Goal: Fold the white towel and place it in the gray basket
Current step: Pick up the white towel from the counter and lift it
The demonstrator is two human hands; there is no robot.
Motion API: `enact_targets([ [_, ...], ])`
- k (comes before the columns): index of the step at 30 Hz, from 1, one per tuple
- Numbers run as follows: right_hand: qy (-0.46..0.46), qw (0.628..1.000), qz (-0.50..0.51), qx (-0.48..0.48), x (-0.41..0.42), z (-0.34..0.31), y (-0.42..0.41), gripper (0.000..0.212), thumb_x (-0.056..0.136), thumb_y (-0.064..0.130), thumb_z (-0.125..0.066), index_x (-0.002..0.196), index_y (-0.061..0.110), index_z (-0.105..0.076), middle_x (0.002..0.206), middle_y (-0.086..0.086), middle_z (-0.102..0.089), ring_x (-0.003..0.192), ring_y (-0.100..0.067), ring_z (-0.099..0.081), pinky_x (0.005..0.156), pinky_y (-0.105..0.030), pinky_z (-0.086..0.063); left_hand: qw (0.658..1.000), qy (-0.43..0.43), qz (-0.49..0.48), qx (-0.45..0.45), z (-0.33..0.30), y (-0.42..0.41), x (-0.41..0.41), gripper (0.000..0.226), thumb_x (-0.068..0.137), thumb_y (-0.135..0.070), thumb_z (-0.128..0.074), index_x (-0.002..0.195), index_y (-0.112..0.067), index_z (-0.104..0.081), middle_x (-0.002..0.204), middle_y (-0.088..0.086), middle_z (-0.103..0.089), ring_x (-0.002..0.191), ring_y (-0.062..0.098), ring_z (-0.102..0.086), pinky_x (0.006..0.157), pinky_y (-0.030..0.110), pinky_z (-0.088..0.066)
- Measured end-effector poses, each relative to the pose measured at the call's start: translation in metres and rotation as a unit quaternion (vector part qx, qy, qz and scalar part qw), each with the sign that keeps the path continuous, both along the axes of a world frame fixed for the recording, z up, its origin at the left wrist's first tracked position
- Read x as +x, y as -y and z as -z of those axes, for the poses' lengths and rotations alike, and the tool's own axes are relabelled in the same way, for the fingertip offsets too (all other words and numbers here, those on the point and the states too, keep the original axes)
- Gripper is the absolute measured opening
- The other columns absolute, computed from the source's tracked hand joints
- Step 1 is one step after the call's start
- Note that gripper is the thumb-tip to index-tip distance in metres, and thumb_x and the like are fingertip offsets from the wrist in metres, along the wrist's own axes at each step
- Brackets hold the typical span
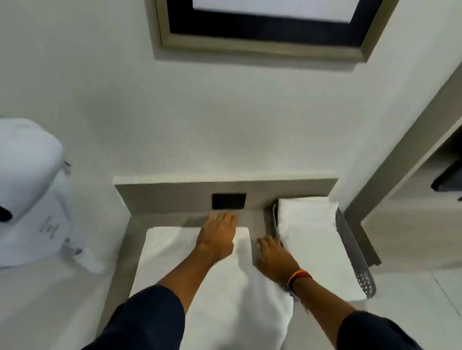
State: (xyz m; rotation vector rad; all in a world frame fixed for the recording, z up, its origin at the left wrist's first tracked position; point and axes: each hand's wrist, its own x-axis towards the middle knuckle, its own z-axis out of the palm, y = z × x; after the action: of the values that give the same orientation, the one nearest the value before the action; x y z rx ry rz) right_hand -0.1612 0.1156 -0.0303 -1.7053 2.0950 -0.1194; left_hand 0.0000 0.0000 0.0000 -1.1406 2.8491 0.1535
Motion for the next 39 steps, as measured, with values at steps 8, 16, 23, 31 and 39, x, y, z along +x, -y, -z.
enact_targets([
  [8, 0.049, 0.993, 0.048, 0.091, 0.013, 0.086, -0.031, 0.077, 0.095, 0.040, -0.063, 0.156, 0.010, -0.028, 0.151, -0.018, -0.044, 0.135, -0.037, -0.046, 0.113, -0.043, -0.041, 0.985, 0.091, -0.045, 0.138, 0.117, -0.034, 0.019, 0.086, 0.092, -0.032, -0.066, 0.158, -0.025, -0.011, 0.168, 0.009, -0.007, 0.152, 0.036, -0.016, 0.119, 0.056, -0.022],
  [16, 0.134, 0.978, 0.035, 0.153, -0.001, 0.071, -0.018, 0.072, 0.081, 0.038, -0.077, 0.144, 0.021, -0.047, 0.125, -0.010, -0.068, 0.113, -0.029, -0.065, 0.086, -0.027, -0.048, 0.968, 0.194, 0.155, 0.044, 0.099, -0.022, -0.033, 0.058, 0.083, -0.025, -0.073, 0.137, -0.020, -0.051, 0.143, 0.008, -0.054, 0.134, 0.029, -0.048, 0.121, 0.062, -0.011],
  [23, 0.119, 0.975, -0.037, 0.182, -0.039, 0.002, -0.025, 0.060, 0.074, 0.029, -0.086, 0.130, 0.019, -0.065, 0.107, -0.001, -0.069, 0.104, -0.024, -0.066, 0.088, -0.036, -0.056, 0.971, 0.218, 0.097, 0.023, 0.043, 0.033, 0.029, 0.045, 0.087, -0.032, -0.070, 0.127, -0.015, -0.058, 0.133, 0.007, -0.062, 0.127, 0.024, -0.054, 0.124, 0.053, -0.010],
  [31, 0.018, 0.990, -0.094, 0.107, -0.045, -0.120, 0.021, 0.033, 0.076, 0.025, -0.086, 0.085, 0.000, -0.068, 0.079, -0.007, -0.065, 0.075, -0.021, -0.058, 0.062, -0.031, -0.044, 0.988, 0.146, -0.038, -0.022, -0.086, 0.058, 0.089, 0.042, 0.094, -0.023, -0.063, 0.131, -0.008, -0.053, 0.139, 0.017, -0.055, 0.129, 0.038, -0.050, 0.114, 0.047, -0.032],
  [39, -0.074, 0.982, -0.116, -0.131, -0.045, -0.333, 0.069, 0.035, 0.081, 0.028, -0.084, 0.102, 0.003, -0.074, 0.096, -0.006, -0.063, 0.088, -0.019, -0.055, 0.075, -0.027, -0.038, 0.978, -0.046, -0.129, -0.157, -0.306, 0.068, 0.125, 0.026, 0.093, -0.023, -0.060, 0.114, -0.008, -0.058, 0.121, 0.019, -0.061, 0.112, 0.036, -0.058, 0.090, 0.044, -0.046],
])
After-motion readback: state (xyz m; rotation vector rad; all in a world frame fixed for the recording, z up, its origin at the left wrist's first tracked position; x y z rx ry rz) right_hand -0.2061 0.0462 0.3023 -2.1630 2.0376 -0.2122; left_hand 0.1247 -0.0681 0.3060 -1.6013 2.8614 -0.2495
